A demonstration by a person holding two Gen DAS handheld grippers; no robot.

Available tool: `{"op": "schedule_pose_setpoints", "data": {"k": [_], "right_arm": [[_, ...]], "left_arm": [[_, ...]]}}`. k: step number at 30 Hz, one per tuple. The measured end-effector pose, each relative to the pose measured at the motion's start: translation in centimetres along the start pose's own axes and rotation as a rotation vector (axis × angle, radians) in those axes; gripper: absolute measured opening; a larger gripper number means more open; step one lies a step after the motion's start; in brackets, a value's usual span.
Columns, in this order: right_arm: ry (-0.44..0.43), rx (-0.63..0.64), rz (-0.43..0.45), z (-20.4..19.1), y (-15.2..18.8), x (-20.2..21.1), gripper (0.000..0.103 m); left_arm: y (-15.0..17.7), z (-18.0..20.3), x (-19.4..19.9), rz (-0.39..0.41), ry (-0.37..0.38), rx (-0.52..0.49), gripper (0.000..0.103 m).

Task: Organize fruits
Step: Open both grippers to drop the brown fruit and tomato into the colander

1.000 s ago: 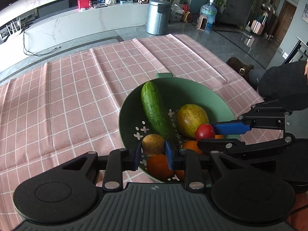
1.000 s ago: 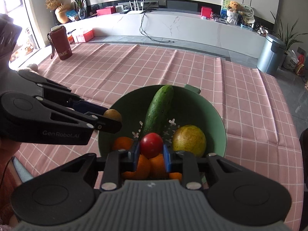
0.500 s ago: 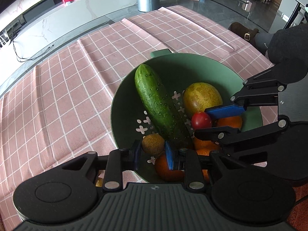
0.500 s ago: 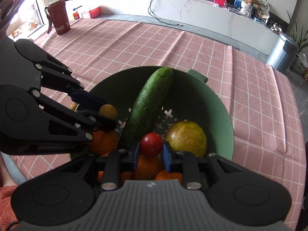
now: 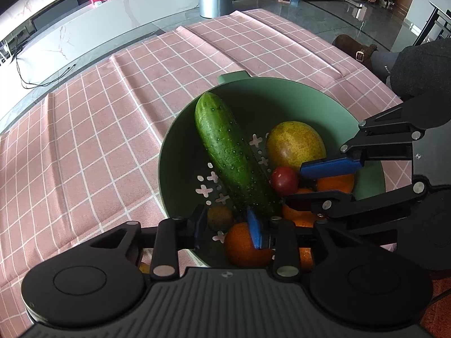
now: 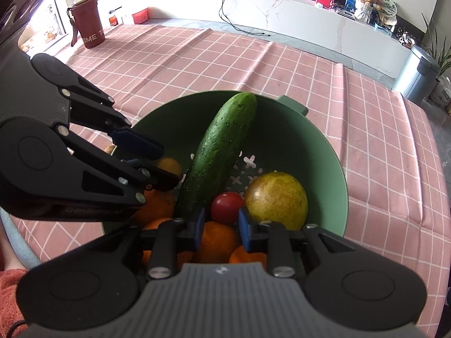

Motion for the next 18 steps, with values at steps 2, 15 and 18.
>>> {"op": "schedule_pose_setpoints", "data": {"k": [2,15,18], "right_arm": [[0.004,-0.003,0.002,-0.1,0.1,0.3,0.023],[0.017,-0.117,0.084,-1.1,0.8,4.3,0.04],[-0.002,-0.181,0.128,-1.8,0.8,5.4,0.04]], "left_arm": [[0.1,0.1,0.3,0.004,-0.001,-0.004,0.043],[2.5,-2.7,7.0,0.156,-0.017,0.116,0.048],[3.8,-3.7,8.6,0.198,-0.027,0.144,0.047]]}}
Point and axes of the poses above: each gripper's, at about its wrist camera, not at the fingertips, and x roughly against the way its jaws point, z to its right, y to its underside, the point moved 1 cm from there along -x, roughly the way its jaws point, and after that the axes turned 12 degrees about -z, right-handed, at the moved point
